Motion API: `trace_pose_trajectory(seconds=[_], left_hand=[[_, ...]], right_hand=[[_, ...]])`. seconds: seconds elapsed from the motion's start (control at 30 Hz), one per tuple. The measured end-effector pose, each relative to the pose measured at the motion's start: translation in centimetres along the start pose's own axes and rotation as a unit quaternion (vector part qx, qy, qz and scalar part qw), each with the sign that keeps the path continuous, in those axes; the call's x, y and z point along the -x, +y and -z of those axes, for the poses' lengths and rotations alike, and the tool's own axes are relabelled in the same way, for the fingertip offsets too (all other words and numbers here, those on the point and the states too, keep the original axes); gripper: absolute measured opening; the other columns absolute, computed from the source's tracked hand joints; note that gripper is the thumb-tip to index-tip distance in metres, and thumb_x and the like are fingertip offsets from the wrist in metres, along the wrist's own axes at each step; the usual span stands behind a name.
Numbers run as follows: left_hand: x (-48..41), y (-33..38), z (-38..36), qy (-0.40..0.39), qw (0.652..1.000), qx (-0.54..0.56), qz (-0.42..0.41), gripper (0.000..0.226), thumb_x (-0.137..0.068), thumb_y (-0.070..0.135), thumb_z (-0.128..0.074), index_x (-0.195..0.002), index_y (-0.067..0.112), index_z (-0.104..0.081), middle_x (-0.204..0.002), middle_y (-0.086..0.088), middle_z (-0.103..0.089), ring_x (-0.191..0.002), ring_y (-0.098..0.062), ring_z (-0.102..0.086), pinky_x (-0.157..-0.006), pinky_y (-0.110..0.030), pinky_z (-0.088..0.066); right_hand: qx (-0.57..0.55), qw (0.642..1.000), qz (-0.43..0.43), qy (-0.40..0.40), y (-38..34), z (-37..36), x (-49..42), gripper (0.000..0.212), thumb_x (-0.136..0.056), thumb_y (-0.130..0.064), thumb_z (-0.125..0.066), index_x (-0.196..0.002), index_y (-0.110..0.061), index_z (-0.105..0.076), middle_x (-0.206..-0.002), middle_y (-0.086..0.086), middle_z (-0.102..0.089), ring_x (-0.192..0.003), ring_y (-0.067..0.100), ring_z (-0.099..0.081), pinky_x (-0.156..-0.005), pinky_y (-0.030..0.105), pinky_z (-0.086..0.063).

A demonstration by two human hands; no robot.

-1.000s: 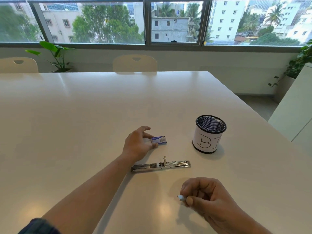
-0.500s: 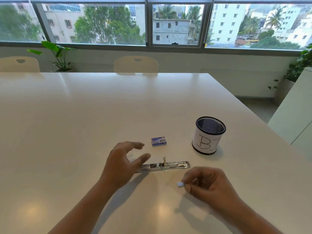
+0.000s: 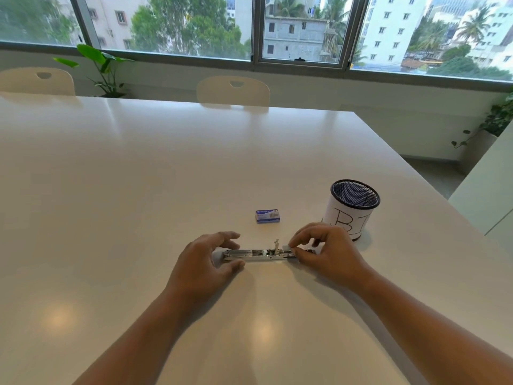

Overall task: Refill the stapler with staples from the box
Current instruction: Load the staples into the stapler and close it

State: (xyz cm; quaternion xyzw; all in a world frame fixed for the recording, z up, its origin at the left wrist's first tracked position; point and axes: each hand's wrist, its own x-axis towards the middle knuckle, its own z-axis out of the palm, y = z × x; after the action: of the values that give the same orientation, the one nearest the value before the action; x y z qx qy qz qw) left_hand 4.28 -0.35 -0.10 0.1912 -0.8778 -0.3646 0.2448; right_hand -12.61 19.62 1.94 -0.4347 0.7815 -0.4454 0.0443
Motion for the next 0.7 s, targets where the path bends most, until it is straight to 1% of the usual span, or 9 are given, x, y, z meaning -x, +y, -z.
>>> trace_pose_trajectory(seconds=[0.1,0.23,0.4,0.7], left_hand=[[-0.11,-0.17,-0.08,0.004,1.000,0.005,0.008,0.042,-0.068,0.028,-0.083,-0.107,0.039,-0.068,-0.090,0.023,-0.072,-0.096,-0.001,-0.065,-0.092,-0.037,-0.052],[-0.13,-0.17,-0.14,0.004,1.000,0.010,0.012,0.039,-0.071,0.024,-0.083,-0.106,0.036,-0.070,-0.090,0.022,-0.072,-0.095,-0.002,-0.065,-0.092,-0.038,-0.052],[-0.10,-0.07,-0.15,0.008,1.000,0.010,0.013,0.037,-0.071,0.024,-0.083,-0.104,0.035,-0.070,-0.090,0.022,-0.072,-0.093,0.000,-0.065,-0.090,-0.037,-0.053],[-0.03,-0.02,-0.14,0.008,1.000,0.013,0.016,0.036,-0.072,0.024,-0.082,-0.104,0.035,-0.070,-0.089,0.023,-0.071,-0.094,0.000,-0.065,-0.090,-0.036,-0.053]], right_hand=[[0.032,0.999,0.002,-0.010,-0.17,-0.16,-0.40,0.017,-0.072,-0.014,-0.080,-0.075,-0.031,-0.078,-0.080,-0.008,-0.075,-0.078,0.010,-0.063,-0.067,0.021,-0.048],[0.058,0.998,0.004,-0.034,-0.22,-0.21,-0.73,0.014,-0.074,-0.016,-0.083,-0.079,-0.029,-0.079,-0.082,-0.011,-0.074,-0.079,0.008,-0.061,-0.066,0.016,-0.044],[0.070,0.996,0.011,-0.049,-0.07,-0.16,-0.87,0.012,-0.075,-0.017,-0.082,-0.080,-0.028,-0.080,-0.081,-0.011,-0.074,-0.079,0.010,-0.061,-0.066,0.014,-0.044],[0.075,0.995,0.021,-0.057,-0.14,-0.03,-0.76,0.010,-0.076,-0.016,-0.082,-0.080,-0.025,-0.081,-0.081,-0.012,-0.073,-0.079,0.009,-0.061,-0.065,0.009,-0.042]])
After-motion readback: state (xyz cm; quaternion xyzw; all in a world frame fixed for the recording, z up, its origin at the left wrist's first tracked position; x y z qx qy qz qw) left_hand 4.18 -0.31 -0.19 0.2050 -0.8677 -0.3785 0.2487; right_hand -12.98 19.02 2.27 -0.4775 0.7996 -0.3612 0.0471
